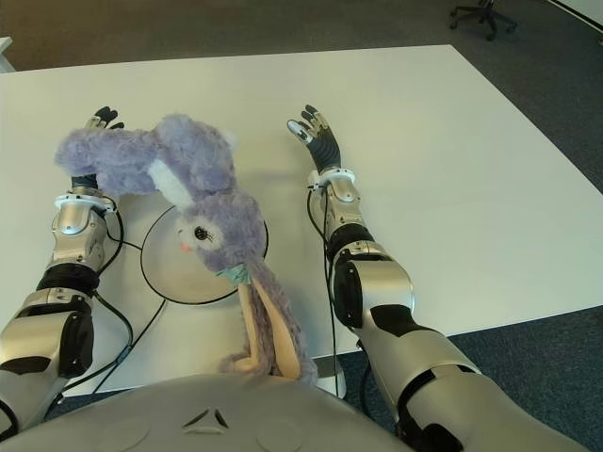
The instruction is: Put the doll into the plate.
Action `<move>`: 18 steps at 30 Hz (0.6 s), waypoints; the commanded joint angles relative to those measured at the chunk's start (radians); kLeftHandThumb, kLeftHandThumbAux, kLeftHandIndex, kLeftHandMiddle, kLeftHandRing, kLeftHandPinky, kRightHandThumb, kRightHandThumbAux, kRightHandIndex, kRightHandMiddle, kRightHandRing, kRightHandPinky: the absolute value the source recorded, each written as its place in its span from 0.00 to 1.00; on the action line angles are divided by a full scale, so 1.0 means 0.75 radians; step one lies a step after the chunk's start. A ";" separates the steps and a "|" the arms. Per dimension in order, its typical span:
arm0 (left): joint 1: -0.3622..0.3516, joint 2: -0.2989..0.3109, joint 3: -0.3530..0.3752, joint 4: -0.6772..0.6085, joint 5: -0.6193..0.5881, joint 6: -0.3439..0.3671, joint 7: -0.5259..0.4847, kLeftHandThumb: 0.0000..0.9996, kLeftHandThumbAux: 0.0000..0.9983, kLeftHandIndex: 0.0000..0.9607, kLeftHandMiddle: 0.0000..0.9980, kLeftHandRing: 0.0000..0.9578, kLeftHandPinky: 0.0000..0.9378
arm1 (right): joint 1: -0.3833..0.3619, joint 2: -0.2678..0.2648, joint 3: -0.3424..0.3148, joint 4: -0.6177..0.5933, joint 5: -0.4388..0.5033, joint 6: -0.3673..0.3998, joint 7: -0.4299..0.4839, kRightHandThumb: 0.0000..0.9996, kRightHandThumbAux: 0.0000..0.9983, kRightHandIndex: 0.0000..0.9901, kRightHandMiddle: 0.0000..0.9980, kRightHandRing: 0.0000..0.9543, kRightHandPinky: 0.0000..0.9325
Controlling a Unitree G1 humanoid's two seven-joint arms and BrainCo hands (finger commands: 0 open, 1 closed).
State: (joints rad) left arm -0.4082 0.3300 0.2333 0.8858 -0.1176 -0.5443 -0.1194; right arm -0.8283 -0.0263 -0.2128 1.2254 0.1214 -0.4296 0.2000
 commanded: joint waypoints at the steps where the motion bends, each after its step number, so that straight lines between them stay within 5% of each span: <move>1: 0.127 -0.076 -0.013 0.102 0.016 0.009 0.013 0.00 0.43 0.00 0.08 0.10 0.13 | 0.041 0.015 -0.014 0.037 0.009 0.010 0.016 0.06 0.65 0.08 0.08 0.09 0.12; 18: 0.129 -0.069 -0.005 0.103 0.014 -0.004 0.004 0.00 0.43 0.00 0.09 0.10 0.15 | 0.042 0.023 -0.040 0.032 0.012 0.013 0.021 0.12 0.71 0.07 0.11 0.12 0.16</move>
State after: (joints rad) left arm -0.4086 0.3301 0.2393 0.8877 -0.1182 -0.5447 -0.1194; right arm -0.8283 -0.0202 -0.2376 1.2252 0.1231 -0.4345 0.2159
